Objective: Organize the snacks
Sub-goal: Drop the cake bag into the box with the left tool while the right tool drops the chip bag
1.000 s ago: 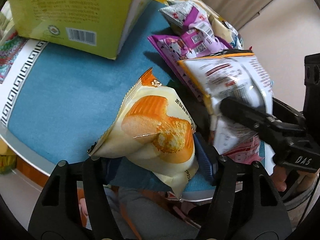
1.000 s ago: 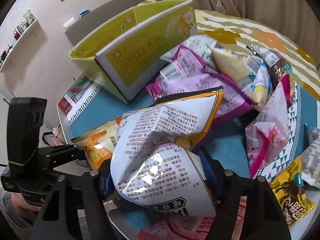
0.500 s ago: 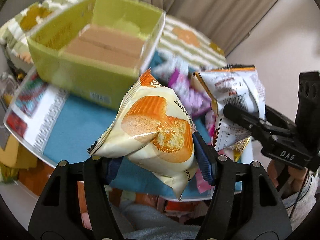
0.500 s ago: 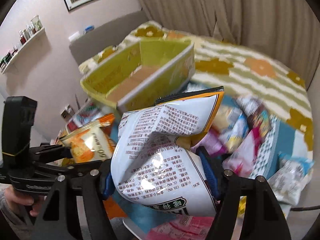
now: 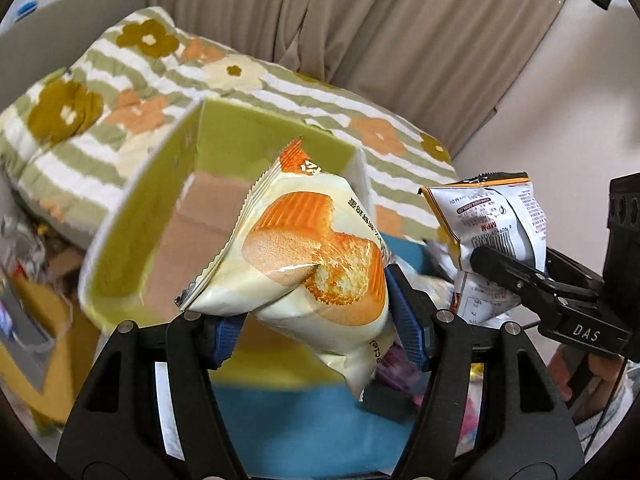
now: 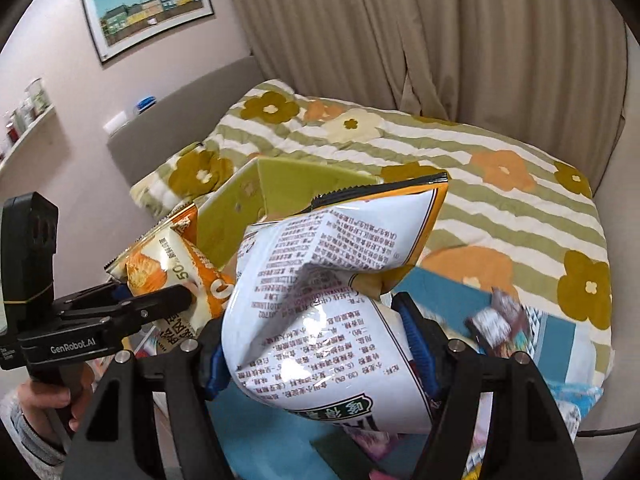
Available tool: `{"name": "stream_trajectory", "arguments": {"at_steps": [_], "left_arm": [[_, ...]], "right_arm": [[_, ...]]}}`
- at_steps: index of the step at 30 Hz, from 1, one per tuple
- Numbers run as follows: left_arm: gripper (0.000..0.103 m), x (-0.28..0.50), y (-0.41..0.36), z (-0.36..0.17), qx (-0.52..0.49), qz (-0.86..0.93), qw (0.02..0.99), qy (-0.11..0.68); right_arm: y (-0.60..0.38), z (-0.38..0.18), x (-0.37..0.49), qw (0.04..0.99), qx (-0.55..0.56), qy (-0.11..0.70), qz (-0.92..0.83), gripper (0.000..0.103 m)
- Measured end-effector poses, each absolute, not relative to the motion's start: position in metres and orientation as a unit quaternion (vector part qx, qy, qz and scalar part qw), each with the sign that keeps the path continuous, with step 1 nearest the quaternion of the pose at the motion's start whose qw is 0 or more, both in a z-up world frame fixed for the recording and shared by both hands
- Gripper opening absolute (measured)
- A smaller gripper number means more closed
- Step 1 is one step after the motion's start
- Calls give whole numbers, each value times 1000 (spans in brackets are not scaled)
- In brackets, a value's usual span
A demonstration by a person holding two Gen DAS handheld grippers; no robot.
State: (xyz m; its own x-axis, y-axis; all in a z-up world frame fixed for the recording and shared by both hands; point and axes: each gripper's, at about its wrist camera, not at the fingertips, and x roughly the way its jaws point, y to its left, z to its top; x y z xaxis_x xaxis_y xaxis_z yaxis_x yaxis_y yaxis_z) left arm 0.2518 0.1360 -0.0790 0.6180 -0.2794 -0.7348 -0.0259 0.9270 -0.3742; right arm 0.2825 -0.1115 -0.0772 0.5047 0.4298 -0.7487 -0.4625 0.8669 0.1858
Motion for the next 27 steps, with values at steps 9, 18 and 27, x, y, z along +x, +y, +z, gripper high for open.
{"name": "stream_trajectory", "arguments": {"at_steps": [9, 18, 27], "left_arm": [[62, 375, 195, -118, -126, -110, 859, 484], [89, 441, 188, -171, -45, -113, 829, 545], [103, 407, 210, -167, -47, -101, 834, 540]], "right_arm": [[-45, -96, 361, 869, 24, 462, 175, 67], [-27, -132, 402, 853, 58, 504, 122, 67], [-23, -141, 412, 850, 53, 510, 120, 67]]}}
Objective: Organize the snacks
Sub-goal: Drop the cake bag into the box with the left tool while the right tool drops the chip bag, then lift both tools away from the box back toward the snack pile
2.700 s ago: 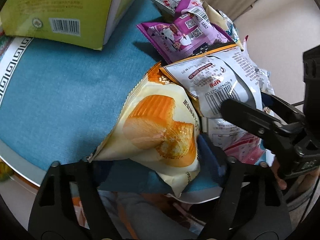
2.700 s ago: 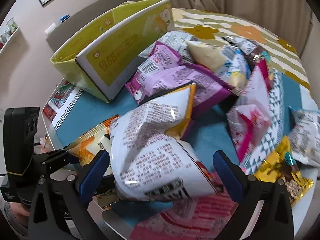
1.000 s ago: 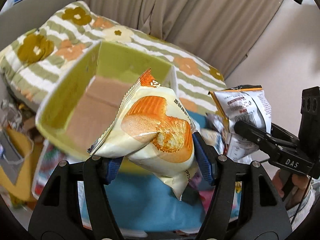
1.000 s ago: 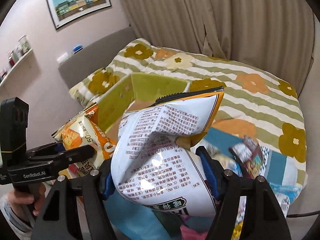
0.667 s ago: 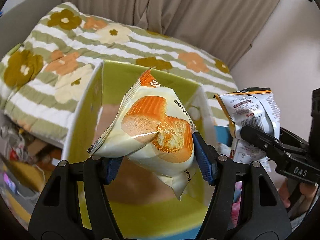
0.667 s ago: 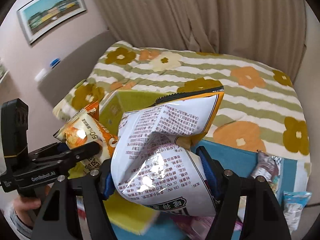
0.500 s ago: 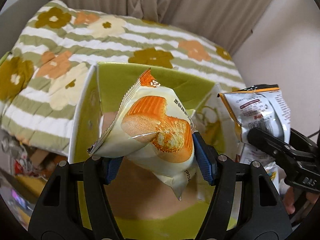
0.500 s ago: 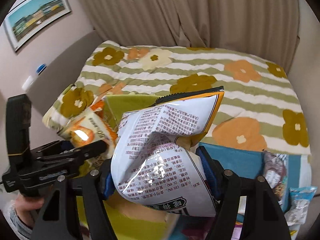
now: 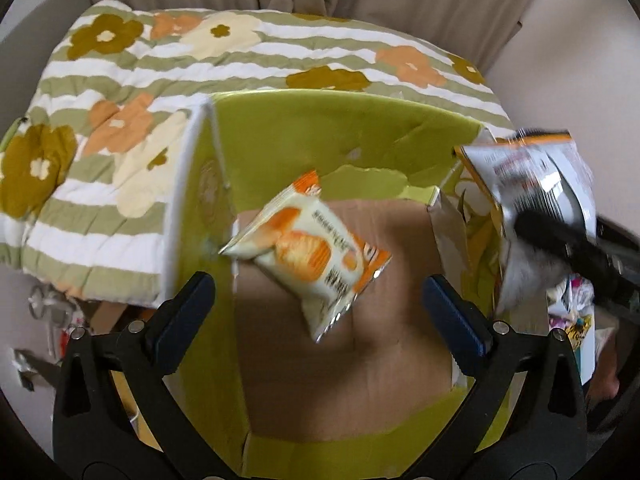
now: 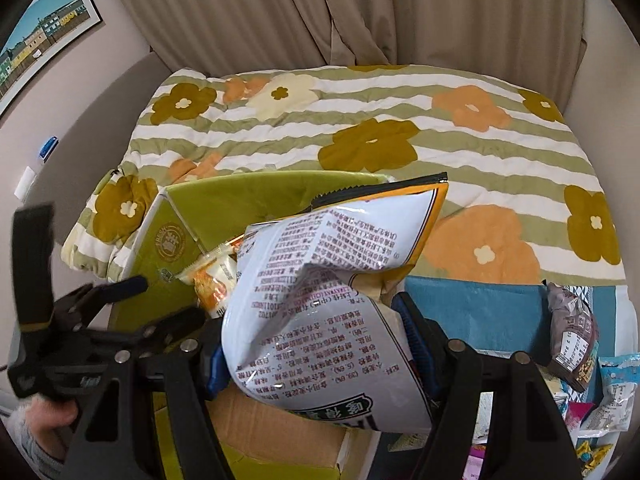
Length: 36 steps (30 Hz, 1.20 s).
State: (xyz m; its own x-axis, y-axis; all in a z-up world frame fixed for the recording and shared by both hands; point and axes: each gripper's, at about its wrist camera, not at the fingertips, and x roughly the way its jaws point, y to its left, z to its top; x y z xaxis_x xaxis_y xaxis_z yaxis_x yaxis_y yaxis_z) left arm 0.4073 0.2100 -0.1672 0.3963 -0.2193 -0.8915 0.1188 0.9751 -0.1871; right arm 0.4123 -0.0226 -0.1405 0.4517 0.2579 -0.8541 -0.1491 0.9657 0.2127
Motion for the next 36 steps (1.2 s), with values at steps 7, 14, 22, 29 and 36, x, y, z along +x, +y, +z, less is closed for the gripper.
{"name": "stream_trajectory", "arguments": {"at_steps": [7, 14, 22, 29, 36], "left_arm": [[103, 383, 226, -153, -62, -98, 839, 532], [103, 375, 235, -146, -69, -90, 844, 524], [103, 366, 240, -145, -71, -95, 845, 521], [103, 360, 241, -130, -66, -100, 854, 506], [103, 343, 240, -97, -49, -97, 873, 476]], "right_arm": [[-7, -134, 425, 854, 40, 498, 145, 68], [10, -142, 438, 861, 21, 487, 147, 81], [10, -139, 428, 868, 11, 480, 127, 102], [10, -123, 413, 872, 8, 473, 125, 102], [9, -92, 389, 887, 14, 445, 119, 102]]}}
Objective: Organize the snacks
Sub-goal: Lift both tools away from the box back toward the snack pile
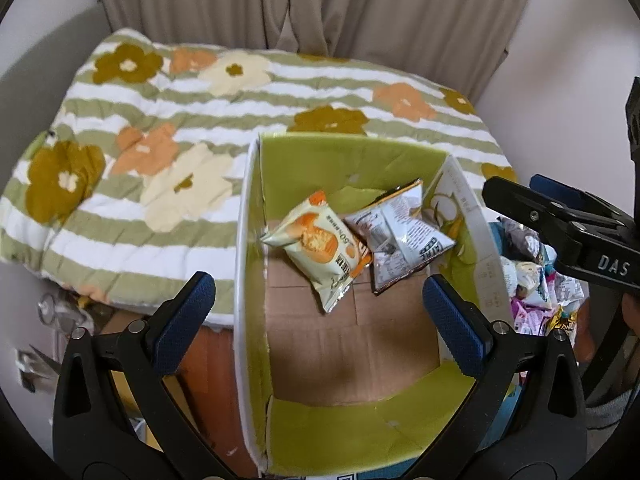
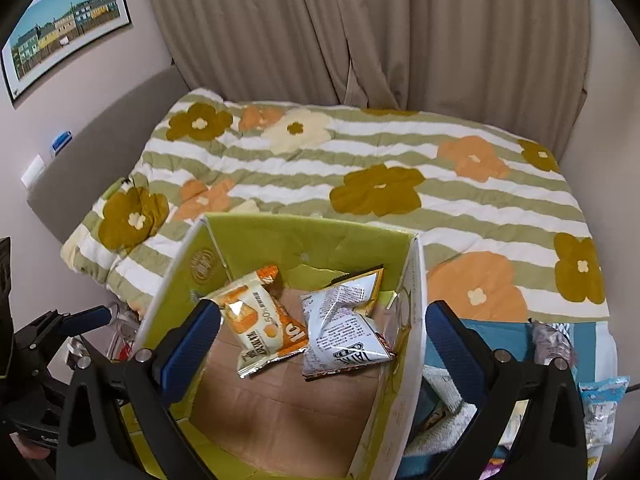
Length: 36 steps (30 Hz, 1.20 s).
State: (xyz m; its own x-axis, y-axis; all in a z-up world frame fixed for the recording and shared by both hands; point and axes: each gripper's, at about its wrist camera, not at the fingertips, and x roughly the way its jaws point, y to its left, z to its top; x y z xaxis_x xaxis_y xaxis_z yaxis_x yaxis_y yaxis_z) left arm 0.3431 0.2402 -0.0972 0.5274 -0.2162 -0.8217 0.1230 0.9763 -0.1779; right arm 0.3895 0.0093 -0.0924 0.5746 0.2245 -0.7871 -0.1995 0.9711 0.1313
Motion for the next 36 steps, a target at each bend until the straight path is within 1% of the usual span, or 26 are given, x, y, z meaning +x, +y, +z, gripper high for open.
{"name": "stream_trajectory", "arguments": {"at_steps": [10, 17, 24, 31, 36], "left_arm": [[103, 274, 220, -36, -30, -65, 913, 401], [103, 207, 185, -13, -47, -43, 932, 356], [103, 153, 130, -18, -46, -55, 932, 354], [103, 105, 75, -37, -48, -81, 926, 366], [103, 89, 45, -58, -46, -90, 919, 382]], "right_arm": [[-14, -29, 318, 919, 21, 376, 115, 102], [-66, -9, 250, 937, 22, 336, 88, 102], [-125, -10, 186, 944, 17, 323, 56, 102], [-184, -18, 127, 945, 17, 325, 37, 102], [-216, -33, 102, 942, 23, 334, 31, 102]]}}
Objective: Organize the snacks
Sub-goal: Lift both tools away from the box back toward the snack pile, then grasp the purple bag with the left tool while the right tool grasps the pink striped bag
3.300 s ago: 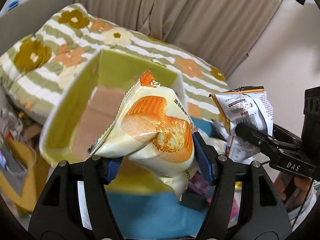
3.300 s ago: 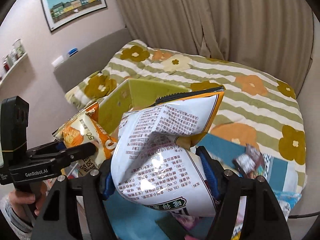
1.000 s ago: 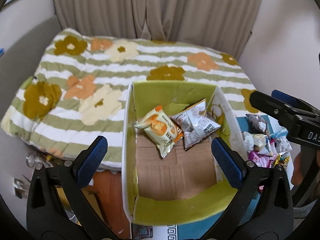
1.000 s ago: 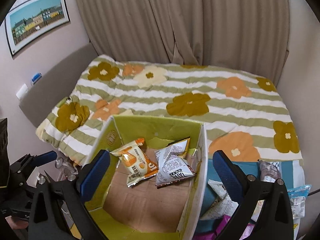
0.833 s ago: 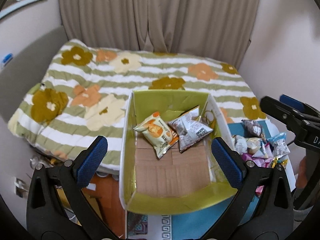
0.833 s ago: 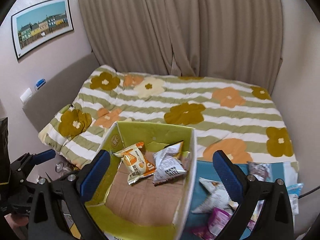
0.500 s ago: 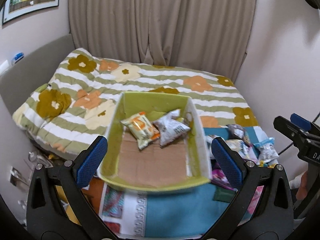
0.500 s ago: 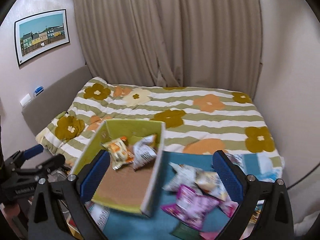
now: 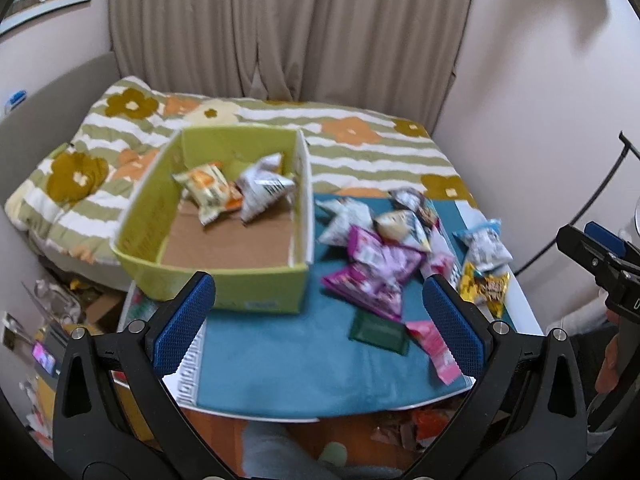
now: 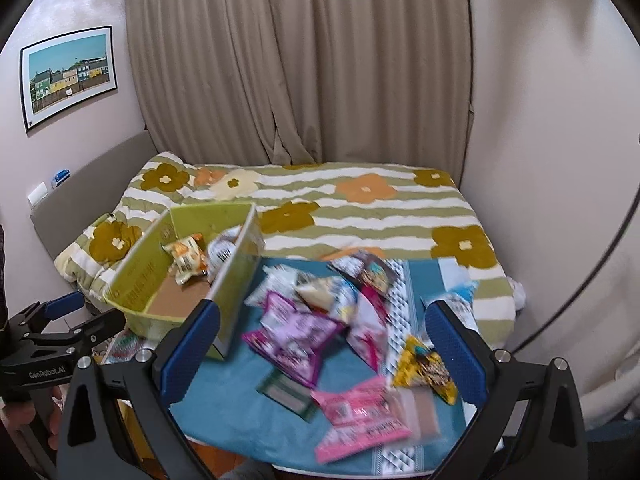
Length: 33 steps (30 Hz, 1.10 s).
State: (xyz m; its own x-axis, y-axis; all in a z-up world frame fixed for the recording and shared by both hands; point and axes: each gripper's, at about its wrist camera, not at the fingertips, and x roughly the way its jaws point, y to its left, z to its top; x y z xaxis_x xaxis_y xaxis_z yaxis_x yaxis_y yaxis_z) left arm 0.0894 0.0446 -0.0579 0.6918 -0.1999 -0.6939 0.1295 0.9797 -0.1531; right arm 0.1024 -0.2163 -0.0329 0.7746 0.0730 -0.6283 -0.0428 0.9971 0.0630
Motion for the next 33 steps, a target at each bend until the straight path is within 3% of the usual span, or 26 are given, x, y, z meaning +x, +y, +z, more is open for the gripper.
{"name": "stream_trajectory", "arguments": {"at_steps": [18, 25, 33], "left_arm": [[103, 158, -84, -177, 77, -133, 901, 405], [103, 204, -101, -220, 89, -117, 886, 441], [103, 235, -108, -253, 102, -130, 862, 479]], "right_arm": [[-260, -163, 99, 908, 26, 415, 44, 102], [-260, -218, 119, 881, 21, 470, 54, 102], [-256, -243, 141, 862, 13, 503, 65, 102]]}}
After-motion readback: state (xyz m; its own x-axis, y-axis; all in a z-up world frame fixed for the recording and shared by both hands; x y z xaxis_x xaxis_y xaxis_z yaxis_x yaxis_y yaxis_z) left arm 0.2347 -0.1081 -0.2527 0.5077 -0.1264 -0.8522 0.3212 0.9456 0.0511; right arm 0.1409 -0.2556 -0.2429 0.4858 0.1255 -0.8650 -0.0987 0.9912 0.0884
